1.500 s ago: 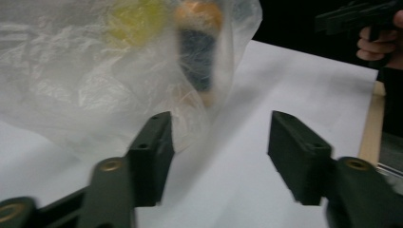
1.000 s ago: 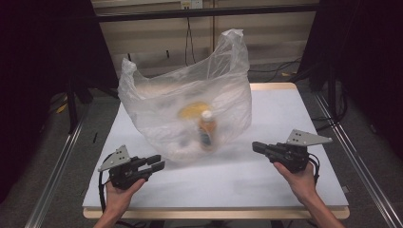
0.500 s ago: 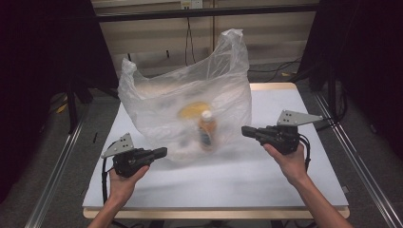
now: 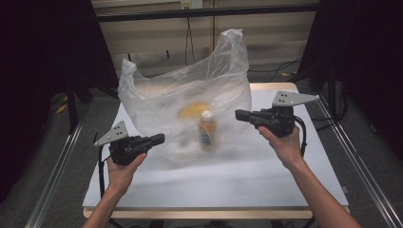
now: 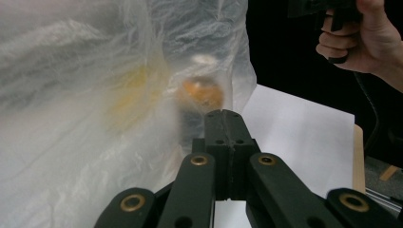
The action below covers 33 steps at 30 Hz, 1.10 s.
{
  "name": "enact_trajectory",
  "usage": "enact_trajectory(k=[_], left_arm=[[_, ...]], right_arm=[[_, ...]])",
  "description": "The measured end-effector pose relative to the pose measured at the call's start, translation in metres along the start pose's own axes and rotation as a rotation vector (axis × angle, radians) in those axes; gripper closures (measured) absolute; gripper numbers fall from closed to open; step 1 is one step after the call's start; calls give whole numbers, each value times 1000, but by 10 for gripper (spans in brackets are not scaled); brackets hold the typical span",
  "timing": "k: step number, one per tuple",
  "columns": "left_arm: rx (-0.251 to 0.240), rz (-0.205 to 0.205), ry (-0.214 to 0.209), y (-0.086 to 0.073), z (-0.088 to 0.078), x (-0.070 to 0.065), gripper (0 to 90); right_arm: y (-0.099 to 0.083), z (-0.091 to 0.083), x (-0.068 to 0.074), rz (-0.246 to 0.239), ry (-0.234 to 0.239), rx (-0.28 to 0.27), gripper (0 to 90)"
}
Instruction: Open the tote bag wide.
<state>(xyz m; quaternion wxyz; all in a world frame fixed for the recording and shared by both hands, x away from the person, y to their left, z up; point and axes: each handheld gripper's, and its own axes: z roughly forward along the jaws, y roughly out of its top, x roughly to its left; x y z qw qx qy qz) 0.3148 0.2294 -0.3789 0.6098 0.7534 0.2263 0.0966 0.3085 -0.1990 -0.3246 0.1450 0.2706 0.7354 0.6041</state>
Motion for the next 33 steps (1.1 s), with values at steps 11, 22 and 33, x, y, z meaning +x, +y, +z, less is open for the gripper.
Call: enact_trajectory(k=[11,22,33], left_arm=[[-61,43,15,36,-5,4,900],[-116,63,26,76,-1,14,900],[-151,64,51,112,9,28,900]], right_arm=[[34,9,0,-28,11,-33,900],[81,33,0,-70,9,-47,900],[106,49,-10,-75,-44,-50,900]])
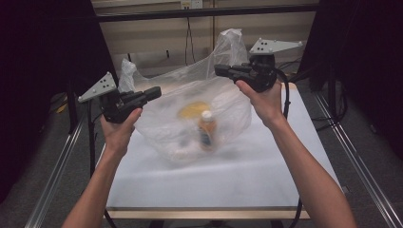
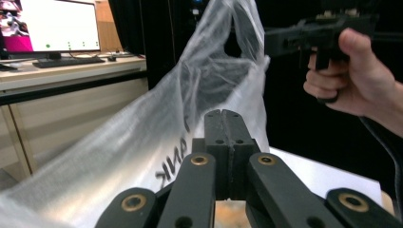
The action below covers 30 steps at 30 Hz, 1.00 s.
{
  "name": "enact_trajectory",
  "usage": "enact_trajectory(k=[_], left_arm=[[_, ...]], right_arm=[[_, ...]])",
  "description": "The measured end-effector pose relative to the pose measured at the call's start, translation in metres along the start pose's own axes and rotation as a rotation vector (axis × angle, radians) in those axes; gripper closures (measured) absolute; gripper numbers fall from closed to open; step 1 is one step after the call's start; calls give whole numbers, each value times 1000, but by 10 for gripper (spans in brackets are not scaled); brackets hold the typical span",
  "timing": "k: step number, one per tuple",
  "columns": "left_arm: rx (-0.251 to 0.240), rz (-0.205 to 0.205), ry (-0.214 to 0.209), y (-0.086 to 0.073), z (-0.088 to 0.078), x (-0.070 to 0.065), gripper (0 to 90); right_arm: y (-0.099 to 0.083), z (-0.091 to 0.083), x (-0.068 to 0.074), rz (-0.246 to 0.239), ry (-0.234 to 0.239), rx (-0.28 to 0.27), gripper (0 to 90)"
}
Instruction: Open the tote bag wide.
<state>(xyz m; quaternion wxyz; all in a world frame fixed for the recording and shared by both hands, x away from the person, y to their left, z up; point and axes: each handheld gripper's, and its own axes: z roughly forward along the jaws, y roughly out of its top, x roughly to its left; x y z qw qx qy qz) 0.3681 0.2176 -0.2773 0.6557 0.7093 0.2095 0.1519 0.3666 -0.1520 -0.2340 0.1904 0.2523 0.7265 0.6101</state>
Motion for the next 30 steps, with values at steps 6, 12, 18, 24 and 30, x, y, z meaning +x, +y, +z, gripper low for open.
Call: enact_trajectory(k=[6,12,18,24,30], left_arm=[[60,-44,19,2,20,20,900],[131,-25,0,-11,38,18,900],[162,-41,-57,-25,60,14,900],[196,-62,-133,-43,85,8,900],[245,-40,-173,-53,100,-4,900]], right_arm=[[4,21,-7,-14,-50,68,900],[-7,34,-11,-1,-64,109,900],[-30,41,-17,23,-62,160,900],[-59,40,-26,59,-52,201,900],[-82,38,-19,98,9,202,900]])
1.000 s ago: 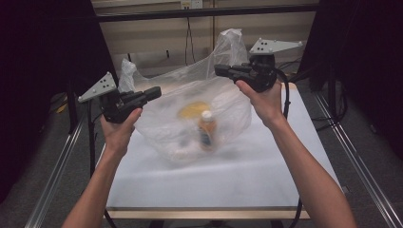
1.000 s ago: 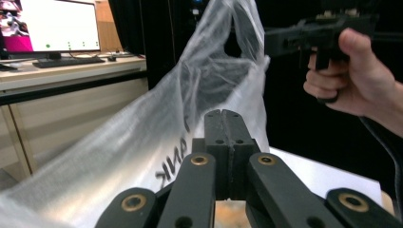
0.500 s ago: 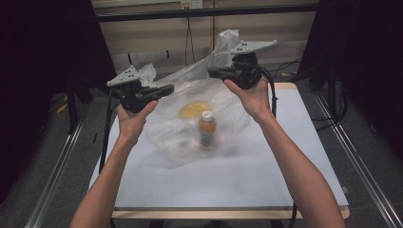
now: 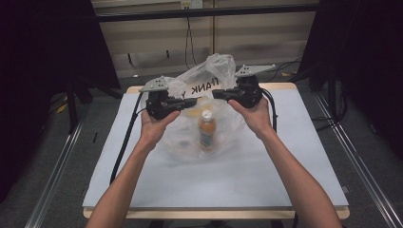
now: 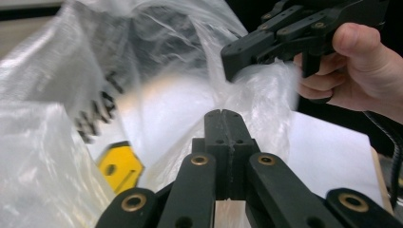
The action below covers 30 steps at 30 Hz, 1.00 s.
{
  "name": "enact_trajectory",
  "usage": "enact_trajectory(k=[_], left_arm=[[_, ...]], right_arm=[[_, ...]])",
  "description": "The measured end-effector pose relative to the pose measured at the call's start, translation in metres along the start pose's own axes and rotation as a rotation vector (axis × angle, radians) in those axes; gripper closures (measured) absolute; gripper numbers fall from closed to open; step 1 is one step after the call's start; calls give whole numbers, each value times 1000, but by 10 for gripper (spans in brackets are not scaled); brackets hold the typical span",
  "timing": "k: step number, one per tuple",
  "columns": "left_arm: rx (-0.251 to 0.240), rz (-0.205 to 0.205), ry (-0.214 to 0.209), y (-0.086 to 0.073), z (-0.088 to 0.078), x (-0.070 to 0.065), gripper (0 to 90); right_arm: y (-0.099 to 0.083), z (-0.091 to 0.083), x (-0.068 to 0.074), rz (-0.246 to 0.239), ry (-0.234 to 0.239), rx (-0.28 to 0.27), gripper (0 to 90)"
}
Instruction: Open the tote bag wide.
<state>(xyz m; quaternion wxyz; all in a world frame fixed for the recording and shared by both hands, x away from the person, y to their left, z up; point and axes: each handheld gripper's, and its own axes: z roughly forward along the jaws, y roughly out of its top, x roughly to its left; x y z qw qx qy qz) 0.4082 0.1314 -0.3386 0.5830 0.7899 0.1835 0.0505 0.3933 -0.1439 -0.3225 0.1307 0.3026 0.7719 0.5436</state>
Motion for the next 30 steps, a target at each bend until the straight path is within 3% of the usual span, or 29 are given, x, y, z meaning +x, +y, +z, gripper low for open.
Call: enact_trajectory(k=[2,4,8,16,17,21,30], left_arm=[[-6,2,-13,-2,3,-2,900],[30,12,-14,-7,9,-6,900],[36,2,-39,-18,12,-5,900],[72,-11,-54,-36,18,-8,900],[110,5,-50,-41,21,-11,900],[115,5,-68,-47,24,-13,900],[145,-6,-107,-64,29,-13,900]], right_arm=[[-2,1,1,-4,-2,8,900],[-11,4,-1,8,2,26,900],[-24,5,0,24,34,35,900],[-49,6,3,32,28,66,900],[-51,6,2,39,25,70,900],[-64,10,2,48,35,92,900],[-87,10,1,59,27,75,900]])
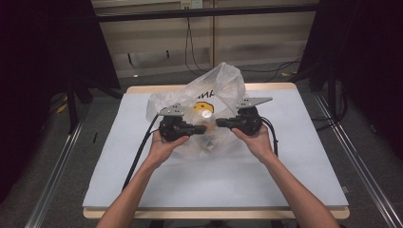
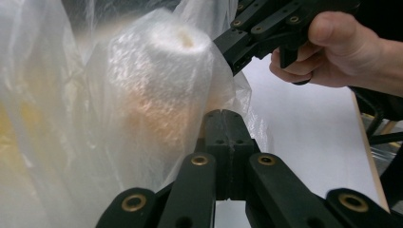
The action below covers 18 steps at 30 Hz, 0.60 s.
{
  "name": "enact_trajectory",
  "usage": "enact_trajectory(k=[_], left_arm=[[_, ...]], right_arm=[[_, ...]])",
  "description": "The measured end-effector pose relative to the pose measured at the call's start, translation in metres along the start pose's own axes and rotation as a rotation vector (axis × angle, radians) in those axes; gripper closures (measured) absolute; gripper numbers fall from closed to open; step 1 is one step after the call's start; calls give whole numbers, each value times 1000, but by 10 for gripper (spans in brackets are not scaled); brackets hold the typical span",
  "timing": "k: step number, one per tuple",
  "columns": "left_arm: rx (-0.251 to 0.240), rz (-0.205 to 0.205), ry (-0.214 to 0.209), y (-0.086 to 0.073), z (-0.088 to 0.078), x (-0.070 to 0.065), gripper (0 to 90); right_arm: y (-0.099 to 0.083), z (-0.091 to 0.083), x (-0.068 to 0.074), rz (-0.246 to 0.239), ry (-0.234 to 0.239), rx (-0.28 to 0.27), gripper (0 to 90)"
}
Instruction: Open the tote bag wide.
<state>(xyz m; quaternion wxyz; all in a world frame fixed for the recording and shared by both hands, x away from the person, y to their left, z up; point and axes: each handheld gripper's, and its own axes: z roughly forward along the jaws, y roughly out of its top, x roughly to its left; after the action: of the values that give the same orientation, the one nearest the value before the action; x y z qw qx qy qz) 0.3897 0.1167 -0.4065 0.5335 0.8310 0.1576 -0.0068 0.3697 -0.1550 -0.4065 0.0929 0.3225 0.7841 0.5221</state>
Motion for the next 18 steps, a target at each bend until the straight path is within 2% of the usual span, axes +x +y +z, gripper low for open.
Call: enact_trajectory(k=[6,9,10,11,12,15,18], left_arm=[[16,-11,-14,-12,5,0,900],[30,-5,-12,-17,7,2,900],[30,-27,-7,-22,10,3,900],[30,-27,-7,-22,10,3,900],[54,-23,6,-24,11,4,900],[42,-28,-1,-27,11,5,900],[42,-21,-8,-25,6,1,900]], right_arm=[[-22,2,-8,29,-6,32,900],[-30,1,-11,25,-16,4,900],[-30,0,-12,24,-15,-3,900],[-30,0,-12,24,-15,-3,900],[-28,-1,-12,22,-15,-11,900],[-27,-2,-11,20,-14,-16,900],[-22,-6,-3,3,1,-36,900]])
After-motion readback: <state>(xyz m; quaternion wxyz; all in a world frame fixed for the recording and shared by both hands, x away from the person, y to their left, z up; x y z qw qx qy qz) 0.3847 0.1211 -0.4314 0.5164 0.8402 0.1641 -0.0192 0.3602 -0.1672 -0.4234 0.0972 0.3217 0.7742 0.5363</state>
